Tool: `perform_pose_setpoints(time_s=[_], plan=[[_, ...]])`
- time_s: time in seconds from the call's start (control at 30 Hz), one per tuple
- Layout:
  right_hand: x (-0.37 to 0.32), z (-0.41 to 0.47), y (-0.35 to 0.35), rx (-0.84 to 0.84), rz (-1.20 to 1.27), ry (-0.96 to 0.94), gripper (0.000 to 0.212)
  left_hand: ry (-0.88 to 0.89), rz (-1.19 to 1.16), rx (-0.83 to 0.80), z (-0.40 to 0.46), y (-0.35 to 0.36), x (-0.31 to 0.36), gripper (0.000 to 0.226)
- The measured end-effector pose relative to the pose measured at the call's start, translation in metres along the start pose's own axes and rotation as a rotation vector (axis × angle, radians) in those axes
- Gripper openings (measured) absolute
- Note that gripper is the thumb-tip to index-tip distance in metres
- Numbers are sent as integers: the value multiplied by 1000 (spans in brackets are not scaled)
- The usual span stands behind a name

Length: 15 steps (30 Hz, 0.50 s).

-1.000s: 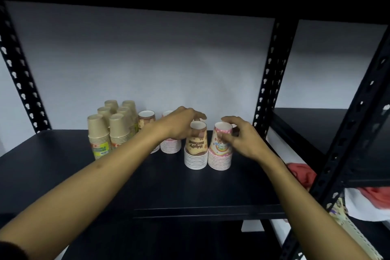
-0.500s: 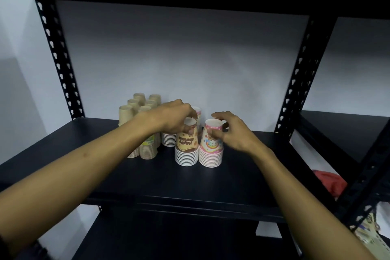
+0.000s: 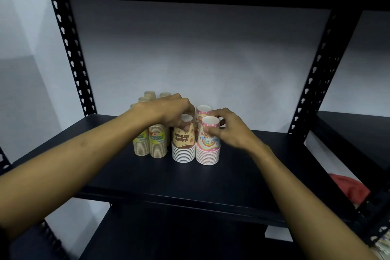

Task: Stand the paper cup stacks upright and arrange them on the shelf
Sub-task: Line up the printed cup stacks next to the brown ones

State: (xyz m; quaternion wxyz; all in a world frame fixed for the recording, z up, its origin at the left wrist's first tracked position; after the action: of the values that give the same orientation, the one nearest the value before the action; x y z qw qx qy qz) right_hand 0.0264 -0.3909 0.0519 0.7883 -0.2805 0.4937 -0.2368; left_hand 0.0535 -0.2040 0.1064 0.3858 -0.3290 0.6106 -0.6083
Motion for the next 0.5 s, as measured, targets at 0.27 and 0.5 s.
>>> perform_pose_setpoints(time_s=[0.27,0.5], plan=[[1,7,6,33,1,-8,48,-5,-3,-5,1,0,-7,45],[0,8,11,71,21,-19,48,-11,-16,-24,2,-3,-11,53]])
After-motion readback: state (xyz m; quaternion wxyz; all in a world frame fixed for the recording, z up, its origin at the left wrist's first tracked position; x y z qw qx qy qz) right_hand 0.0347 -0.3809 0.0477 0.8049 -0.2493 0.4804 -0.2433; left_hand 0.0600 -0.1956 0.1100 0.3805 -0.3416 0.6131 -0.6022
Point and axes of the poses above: each hand's wrist, its own z-axis towards the middle knuckle, its own y-axis out of the palm, x = y × z, the point moved 4 cm from there along z, towards the middle knuckle, and after that the axes turned 3 degrees about -y, right-handed, at the moved point
